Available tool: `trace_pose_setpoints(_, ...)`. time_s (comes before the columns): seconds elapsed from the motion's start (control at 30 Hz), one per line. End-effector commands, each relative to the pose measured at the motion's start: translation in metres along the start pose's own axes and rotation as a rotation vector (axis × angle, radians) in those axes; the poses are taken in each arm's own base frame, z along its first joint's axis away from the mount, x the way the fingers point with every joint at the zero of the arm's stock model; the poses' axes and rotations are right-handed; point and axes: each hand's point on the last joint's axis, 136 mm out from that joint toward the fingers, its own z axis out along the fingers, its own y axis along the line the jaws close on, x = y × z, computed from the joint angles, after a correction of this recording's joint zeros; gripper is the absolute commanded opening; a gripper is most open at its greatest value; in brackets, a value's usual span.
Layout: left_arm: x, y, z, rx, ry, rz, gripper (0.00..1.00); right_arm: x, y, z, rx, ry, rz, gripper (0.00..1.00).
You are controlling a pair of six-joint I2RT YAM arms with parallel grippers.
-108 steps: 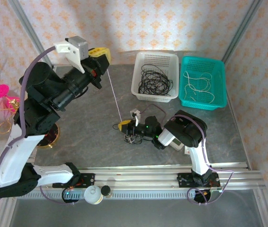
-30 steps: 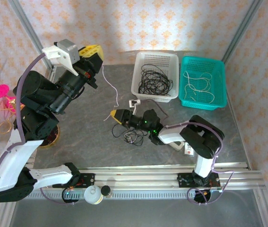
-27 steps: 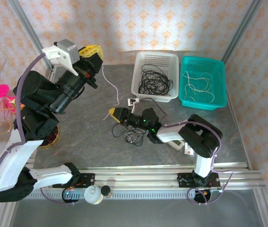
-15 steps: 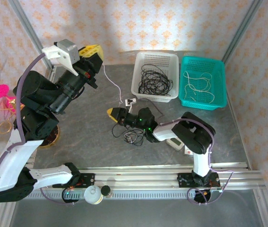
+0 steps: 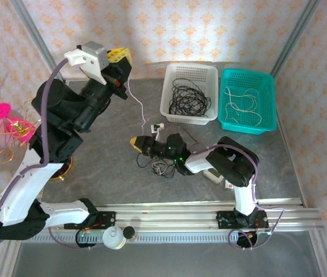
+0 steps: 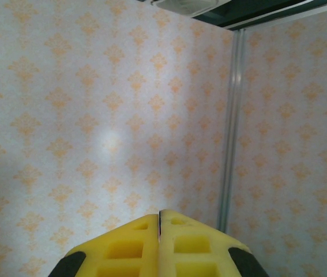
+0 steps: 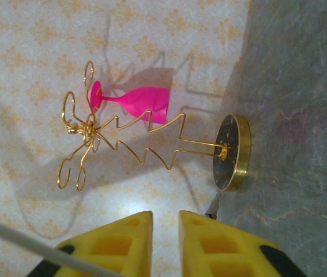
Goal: Untangle the cables
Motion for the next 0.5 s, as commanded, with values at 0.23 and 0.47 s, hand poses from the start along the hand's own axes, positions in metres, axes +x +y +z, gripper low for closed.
trace_pose_setpoints(0.23,-0.024,0.035,0.024,-0.206,-0.084,0.078,0.00,0.006,-0.024,-0.019,0.157,-0.026,-0.176,0.10)
trace_pose_setpoints(0.47,-0.012,0.065,0.048,-0.263,-0.051,0.085,0.00,0.029,-0.003,-0.033,0.228,0.004,-0.618,0.12)
